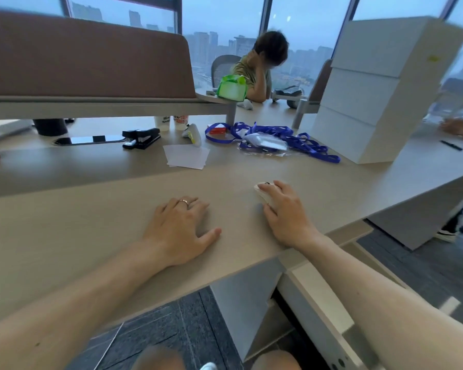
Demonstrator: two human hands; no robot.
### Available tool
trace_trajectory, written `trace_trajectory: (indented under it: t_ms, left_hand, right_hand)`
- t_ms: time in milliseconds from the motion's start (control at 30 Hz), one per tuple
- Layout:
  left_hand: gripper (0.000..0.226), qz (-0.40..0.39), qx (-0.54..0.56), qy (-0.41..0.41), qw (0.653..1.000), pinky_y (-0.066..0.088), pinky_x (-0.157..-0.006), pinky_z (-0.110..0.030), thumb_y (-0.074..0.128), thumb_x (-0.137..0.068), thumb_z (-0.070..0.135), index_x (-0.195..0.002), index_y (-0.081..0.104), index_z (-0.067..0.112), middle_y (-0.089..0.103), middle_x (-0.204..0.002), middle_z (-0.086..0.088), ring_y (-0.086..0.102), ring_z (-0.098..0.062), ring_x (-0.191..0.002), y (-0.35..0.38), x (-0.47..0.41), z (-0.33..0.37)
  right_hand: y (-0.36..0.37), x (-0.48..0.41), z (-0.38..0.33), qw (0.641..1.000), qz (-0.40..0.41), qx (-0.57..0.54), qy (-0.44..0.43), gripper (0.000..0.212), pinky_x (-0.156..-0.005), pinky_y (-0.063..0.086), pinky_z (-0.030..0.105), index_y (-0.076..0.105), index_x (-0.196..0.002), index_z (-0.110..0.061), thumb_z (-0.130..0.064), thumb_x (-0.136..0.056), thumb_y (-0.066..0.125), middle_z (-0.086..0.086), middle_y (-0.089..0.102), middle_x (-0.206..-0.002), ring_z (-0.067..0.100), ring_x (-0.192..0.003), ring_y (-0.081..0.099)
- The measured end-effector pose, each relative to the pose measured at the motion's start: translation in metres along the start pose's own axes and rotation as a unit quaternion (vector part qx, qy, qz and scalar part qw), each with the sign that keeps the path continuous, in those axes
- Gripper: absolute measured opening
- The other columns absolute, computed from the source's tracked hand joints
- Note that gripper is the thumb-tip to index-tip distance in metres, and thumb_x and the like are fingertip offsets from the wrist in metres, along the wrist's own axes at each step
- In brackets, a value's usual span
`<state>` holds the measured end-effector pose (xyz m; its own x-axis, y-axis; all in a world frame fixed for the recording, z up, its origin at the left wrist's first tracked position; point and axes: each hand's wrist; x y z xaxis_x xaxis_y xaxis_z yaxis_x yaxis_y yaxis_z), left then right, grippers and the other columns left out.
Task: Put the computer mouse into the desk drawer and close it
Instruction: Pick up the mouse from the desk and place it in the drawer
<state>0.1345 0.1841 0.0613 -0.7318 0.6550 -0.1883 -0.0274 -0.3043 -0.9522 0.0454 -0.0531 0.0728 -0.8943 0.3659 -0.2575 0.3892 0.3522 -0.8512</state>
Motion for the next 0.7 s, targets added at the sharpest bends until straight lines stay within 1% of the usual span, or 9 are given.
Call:
trace_trajectory:
  t_ms: [67,167,200,333,433,500,567,633,700]
  left_hand:
    - [0.075,-0.007,0.021,0.036,0.999,0.028,-0.113,-0.044,0.042,-0.086,0.073,-0.148,0.038,0.032,0.040,-0.156,-0.001,0.035,-0.022,-0.140,0.008,-0.003,0.027]
    - [0.075,-0.003,0.043,0.100,0.994,0.030,-0.112,-0.042,0.042,-0.086,0.073,-0.148,0.038,0.031,0.040,-0.156,0.001,0.034,-0.021,-0.140,0.025,-0.003,0.077]
    - [0.074,-0.001,0.047,0.126,0.991,0.030,-0.112,-0.041,0.042,-0.087,0.073,-0.148,0.038,0.031,0.039,-0.156,0.001,0.034,-0.020,-0.141,0.030,-0.001,0.095]
    - [0.069,0.009,0.057,0.242,0.969,0.029,-0.115,-0.039,0.045,-0.091,0.065,-0.149,0.036,0.029,0.039,-0.156,0.001,0.035,-0.019,-0.141,0.055,0.007,0.162]
    - [0.065,0.017,0.056,0.305,0.950,0.030,-0.117,-0.038,0.047,-0.093,0.059,-0.147,0.040,0.022,0.043,-0.153,0.000,0.032,-0.018,-0.142,0.083,0.007,0.188]
    - [0.062,-0.001,0.049,0.338,0.940,0.031,-0.117,-0.038,0.050,-0.095,0.053,-0.146,0.039,0.019,0.041,-0.153,-0.003,0.028,-0.019,-0.144,0.107,0.005,0.193]
    - [0.066,-0.034,0.054,0.310,0.949,0.032,-0.116,-0.042,0.050,-0.095,0.052,-0.150,0.032,0.019,0.032,-0.158,-0.004,0.022,-0.020,-0.146,0.126,0.002,0.194]
    - [0.078,-0.078,0.048,0.251,0.964,0.025,-0.118,-0.045,0.044,-0.095,0.059,-0.157,0.018,0.020,0.017,-0.165,-0.003,0.012,-0.020,-0.149,0.142,-0.005,0.192]
    - [0.086,-0.100,0.022,0.221,0.970,0.017,-0.120,-0.046,0.037,-0.093,0.066,-0.159,0.008,0.020,0.008,-0.167,-0.002,0.008,-0.021,-0.150,0.152,-0.010,0.191]
  right_hand:
    - [-0.020,0.015,0.020,1.000,0.027,0.007,0.014,0.051,-0.114,0.037,0.042,0.054,-0.143,-0.022,-0.016,-0.093,0.055,0.014,0.044,-0.150,0.036,-0.134,0.046]
    - [-0.051,0.045,0.054,0.997,0.062,0.018,0.041,0.050,-0.113,0.027,0.029,0.050,-0.146,-0.020,-0.015,-0.097,0.055,0.009,0.042,-0.152,0.026,-0.139,0.041]
    - [-0.060,0.055,0.068,0.996,0.074,0.020,0.056,0.050,-0.112,0.025,0.027,0.048,-0.148,-0.020,-0.017,-0.098,0.054,0.007,0.041,-0.153,0.024,-0.140,0.040]
    - [-0.087,0.097,0.118,0.987,0.118,0.011,0.110,0.048,-0.114,0.034,0.037,0.047,-0.147,-0.021,-0.020,-0.100,0.055,0.008,0.039,-0.153,0.026,-0.138,0.041]
    - [-0.092,0.123,0.144,0.982,0.128,0.012,0.138,0.048,-0.114,0.032,0.038,0.048,-0.147,-0.019,-0.017,-0.099,0.055,0.011,0.035,-0.155,0.028,-0.141,0.037]
    - [-0.087,0.137,0.157,0.981,0.121,0.007,0.152,0.047,-0.116,0.030,0.038,0.048,-0.146,-0.020,-0.016,-0.100,0.054,0.011,0.032,-0.157,0.027,-0.144,0.033]
    - [-0.079,0.147,0.167,0.979,0.109,0.002,0.173,0.048,-0.116,0.027,0.036,0.046,-0.146,-0.023,-0.016,-0.100,0.054,0.009,0.028,-0.159,0.026,-0.147,0.028]
    - [-0.068,0.154,0.174,0.973,0.105,-0.009,0.205,0.050,-0.116,0.026,0.039,0.046,-0.147,-0.025,-0.015,-0.099,0.055,0.008,0.024,-0.161,0.028,-0.148,0.025]
    - [-0.057,0.157,0.180,0.962,0.103,-0.037,0.251,0.052,-0.118,0.026,0.043,0.045,-0.148,-0.025,-0.013,-0.099,0.055,0.009,0.021,-0.163,0.030,-0.149,0.024]
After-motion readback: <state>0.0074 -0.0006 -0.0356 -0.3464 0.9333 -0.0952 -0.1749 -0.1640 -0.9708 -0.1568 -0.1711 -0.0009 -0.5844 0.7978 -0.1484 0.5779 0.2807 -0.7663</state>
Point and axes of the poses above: each hand's wrist, its own x-axis away from the middle knuckle, its own y-axis out of the palm, z = x × y
